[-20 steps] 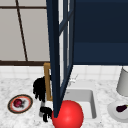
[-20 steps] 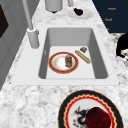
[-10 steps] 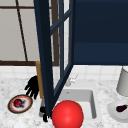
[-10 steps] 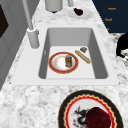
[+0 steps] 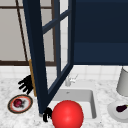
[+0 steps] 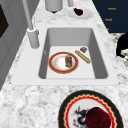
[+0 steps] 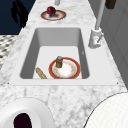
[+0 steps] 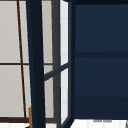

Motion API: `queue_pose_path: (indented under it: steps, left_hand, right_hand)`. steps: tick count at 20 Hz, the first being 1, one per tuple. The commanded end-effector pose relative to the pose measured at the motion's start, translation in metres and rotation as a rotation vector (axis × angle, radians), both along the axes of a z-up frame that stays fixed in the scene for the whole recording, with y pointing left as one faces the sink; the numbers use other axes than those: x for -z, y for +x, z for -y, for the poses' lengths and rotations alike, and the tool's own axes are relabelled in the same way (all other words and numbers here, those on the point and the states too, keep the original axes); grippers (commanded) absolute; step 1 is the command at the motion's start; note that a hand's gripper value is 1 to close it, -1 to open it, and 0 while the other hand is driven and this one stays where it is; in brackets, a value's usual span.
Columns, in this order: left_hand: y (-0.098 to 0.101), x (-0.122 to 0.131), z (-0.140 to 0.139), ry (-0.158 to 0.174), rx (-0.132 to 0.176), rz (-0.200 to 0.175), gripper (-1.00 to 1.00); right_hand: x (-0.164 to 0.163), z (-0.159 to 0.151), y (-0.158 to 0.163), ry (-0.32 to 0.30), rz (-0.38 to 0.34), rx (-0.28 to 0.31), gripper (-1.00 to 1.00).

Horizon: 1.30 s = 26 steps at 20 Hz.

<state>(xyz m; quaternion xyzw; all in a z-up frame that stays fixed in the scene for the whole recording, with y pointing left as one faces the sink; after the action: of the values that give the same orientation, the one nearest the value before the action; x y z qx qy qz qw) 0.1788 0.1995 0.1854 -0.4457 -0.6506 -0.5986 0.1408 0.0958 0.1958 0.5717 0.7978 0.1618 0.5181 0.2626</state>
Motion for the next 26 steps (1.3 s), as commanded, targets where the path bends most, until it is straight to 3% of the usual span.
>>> queue_pose_path:
  steps: [1, 7, 8, 9, 10, 11, 13, 16, 17, 21, 26]
  left_hand:
    - [0.000, 0.000, 0.000, 0.000, 0.000, 0.000, 0.00]
    - [0.000, 0.000, 0.000, 0.000, 0.000, 0.000, 0.00]
    - [0.000, 0.000, 0.000, 0.000, 0.000, 0.000, 0.00]
    - [0.000, 0.000, 0.000, 0.000, 0.000, 0.000, 0.00]
    - [0.000, 0.000, 0.000, 0.000, 0.000, 0.000, 0.00]
    - [0.000, 0.000, 0.000, 0.000, 0.000, 0.000, 0.00]
    - [0.000, 0.000, 0.000, 0.000, 0.000, 0.000, 0.00]
    - [0.000, 0.000, 0.000, 0.000, 0.000, 0.000, 0.00]
    - [0.000, 0.000, 0.000, 0.000, 0.000, 0.000, 0.00]
    - [0.000, 0.000, 0.000, 0.000, 0.000, 0.000, 0.00]
    - [0.000, 0.000, 0.000, 0.000, 0.000, 0.000, 0.00]
  right_hand:
    - [0.018, 0.004, 0.031, -0.023, 0.000, -0.010, -1.00]
    - [0.033, -0.008, 0.040, -0.034, -0.034, 0.058, -1.00]
    - [0.035, 0.001, 0.037, -0.011, -0.068, 0.068, -1.00]
    - [0.036, 0.005, 0.015, -0.028, -0.081, 0.042, -1.00]
    - [0.038, -0.001, 0.007, -0.044, -0.072, 0.052, -1.00]
    - [0.030, -0.013, 0.001, -0.063, -0.023, 0.100, -1.00]
    - [0.029, -0.006, -0.003, -0.055, -0.019, 0.097, -1.00]
    - [0.043, -0.006, -0.030, -0.035, -0.125, 0.083, -1.00]
    - [0.048, -0.011, -0.037, -0.087, -0.143, 0.087, -1.00]
    - [0.063, -0.011, -0.065, -0.108, -0.172, 0.063, -1.00]
    - [0.079, -0.009, -0.091, -0.177, -0.268, -0.053, -1.00]
